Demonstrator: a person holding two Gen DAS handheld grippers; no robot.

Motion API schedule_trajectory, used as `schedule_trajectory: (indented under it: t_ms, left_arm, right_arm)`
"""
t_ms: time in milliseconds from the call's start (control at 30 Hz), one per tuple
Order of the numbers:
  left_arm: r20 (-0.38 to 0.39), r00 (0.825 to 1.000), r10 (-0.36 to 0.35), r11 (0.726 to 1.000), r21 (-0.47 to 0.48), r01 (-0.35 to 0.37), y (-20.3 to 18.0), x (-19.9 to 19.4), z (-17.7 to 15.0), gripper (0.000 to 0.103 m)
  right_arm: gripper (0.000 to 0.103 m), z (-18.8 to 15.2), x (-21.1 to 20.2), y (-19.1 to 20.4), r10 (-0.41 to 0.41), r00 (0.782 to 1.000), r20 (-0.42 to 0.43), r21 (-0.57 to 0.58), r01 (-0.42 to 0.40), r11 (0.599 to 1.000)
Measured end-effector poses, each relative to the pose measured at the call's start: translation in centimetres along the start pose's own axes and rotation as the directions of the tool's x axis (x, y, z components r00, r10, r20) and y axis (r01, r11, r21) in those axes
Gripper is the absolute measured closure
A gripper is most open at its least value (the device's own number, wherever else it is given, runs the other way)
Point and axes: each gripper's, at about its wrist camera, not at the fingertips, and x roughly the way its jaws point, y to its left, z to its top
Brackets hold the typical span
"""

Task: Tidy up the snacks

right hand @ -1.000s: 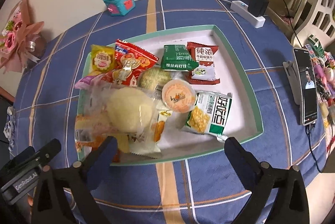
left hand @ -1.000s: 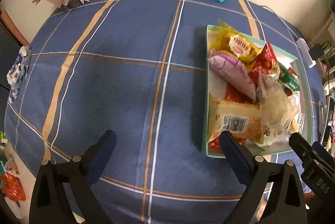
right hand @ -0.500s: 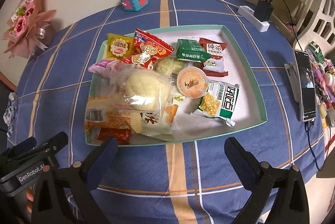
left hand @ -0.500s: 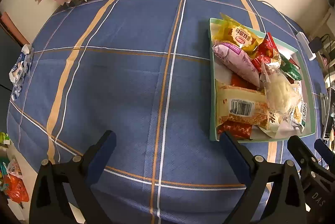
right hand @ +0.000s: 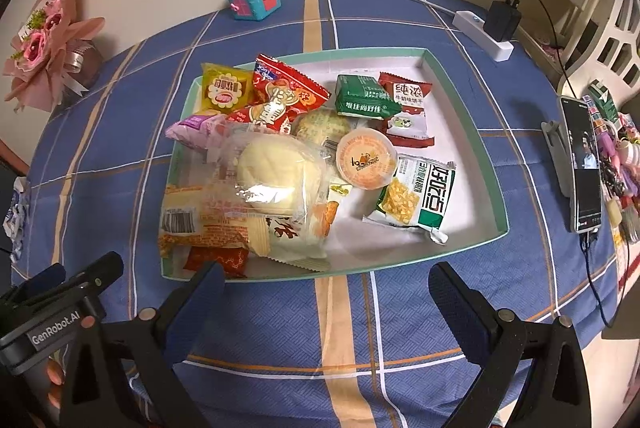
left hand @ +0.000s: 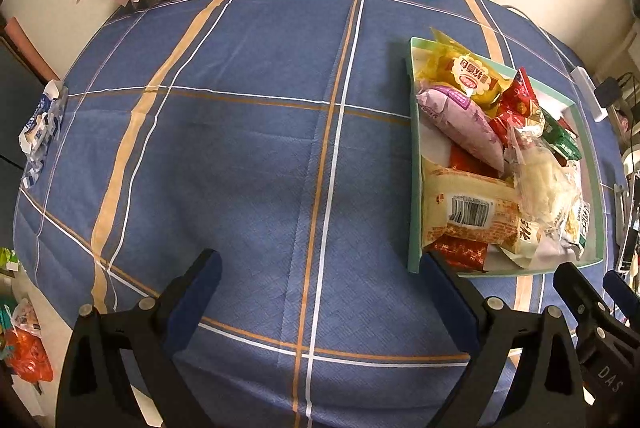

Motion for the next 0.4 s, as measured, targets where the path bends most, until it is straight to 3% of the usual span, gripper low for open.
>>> schedule_trajectory:
  t_ms: [400]
  left_arm:
    - [0.03,1.0,-0.002,1.0,-0.021,0.002,0.33,-0.55,0.15,0.004]
  right_arm:
    - [0.0,0.01,0.07,-0.13,-0.011,1.0,-0.005,0.0,0.011,1.0]
